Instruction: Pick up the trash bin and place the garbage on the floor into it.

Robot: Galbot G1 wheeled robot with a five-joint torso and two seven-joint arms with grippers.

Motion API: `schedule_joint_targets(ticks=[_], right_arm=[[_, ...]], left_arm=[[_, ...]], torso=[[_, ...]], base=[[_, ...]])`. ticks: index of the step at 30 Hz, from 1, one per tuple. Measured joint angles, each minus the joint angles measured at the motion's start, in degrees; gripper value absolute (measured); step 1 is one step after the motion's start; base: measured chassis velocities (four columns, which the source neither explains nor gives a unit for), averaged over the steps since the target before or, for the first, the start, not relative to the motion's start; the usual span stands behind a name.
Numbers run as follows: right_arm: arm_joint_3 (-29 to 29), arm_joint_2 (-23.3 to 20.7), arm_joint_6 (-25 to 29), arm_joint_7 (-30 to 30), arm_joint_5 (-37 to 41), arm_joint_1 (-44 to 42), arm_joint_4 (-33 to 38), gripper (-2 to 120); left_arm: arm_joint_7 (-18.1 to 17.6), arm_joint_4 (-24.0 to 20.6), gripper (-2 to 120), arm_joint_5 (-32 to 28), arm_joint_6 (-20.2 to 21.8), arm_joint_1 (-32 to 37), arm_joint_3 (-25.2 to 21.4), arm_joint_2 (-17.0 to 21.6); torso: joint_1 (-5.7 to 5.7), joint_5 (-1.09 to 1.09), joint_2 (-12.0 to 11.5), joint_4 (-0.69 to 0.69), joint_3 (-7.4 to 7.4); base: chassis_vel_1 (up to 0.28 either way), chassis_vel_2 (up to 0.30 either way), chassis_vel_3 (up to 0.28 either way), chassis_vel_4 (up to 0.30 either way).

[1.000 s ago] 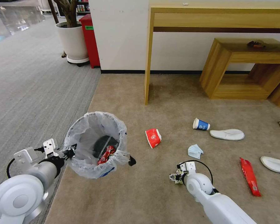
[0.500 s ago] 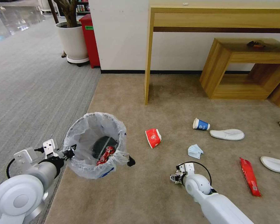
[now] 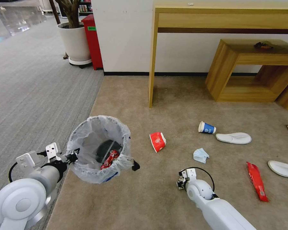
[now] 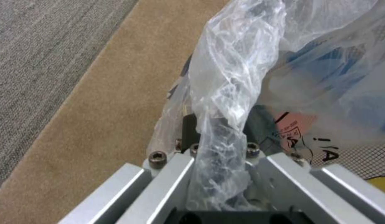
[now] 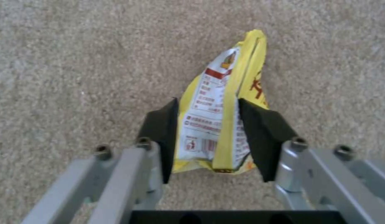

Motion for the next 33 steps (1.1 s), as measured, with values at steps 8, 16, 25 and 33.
schedule_joint_targets(ticks=[8,16,25,33], right_arm=[[0.44,-0.93,0.07,0.00,-0.35,-0.10,0.25,22],[0.87,-1.09,0.17,0.09,-1.19,-0.14,-0.28,22],[1.28,-1.09,0.32,-0.01,-2.00,-0.06,-1.24,21],[1.21,-0.95,0.53,-0.69,-2.54,0.04,-1.66,0]], left_arm=[[0.18,0.13,0,0.08,0.00,-0.09,0.21,-0.06],[0.41,0.14,0,0.13,0.00,0.09,0.20,0.03],[0.46,-0.01,0,0.15,0.00,0.05,0.20,0.19],[0.47,-0.02,0,0.32,0.00,0.01,0.36,-0.01]], torso=[[0.00,0.00,0.00,0.00,0.00],[0.00,-0.01,0.00,0.00,0.00],[0.00,0.00,0.00,0.00,0.00],[0.00,0.00,0.00,0.00,0.00]], base=[[0.000,0.000,0.000,0.000],[0.000,0.000,0.000,0.000],[0.000,0.000,0.000,0.000],[0.000,0.000,0.000,0.000]])
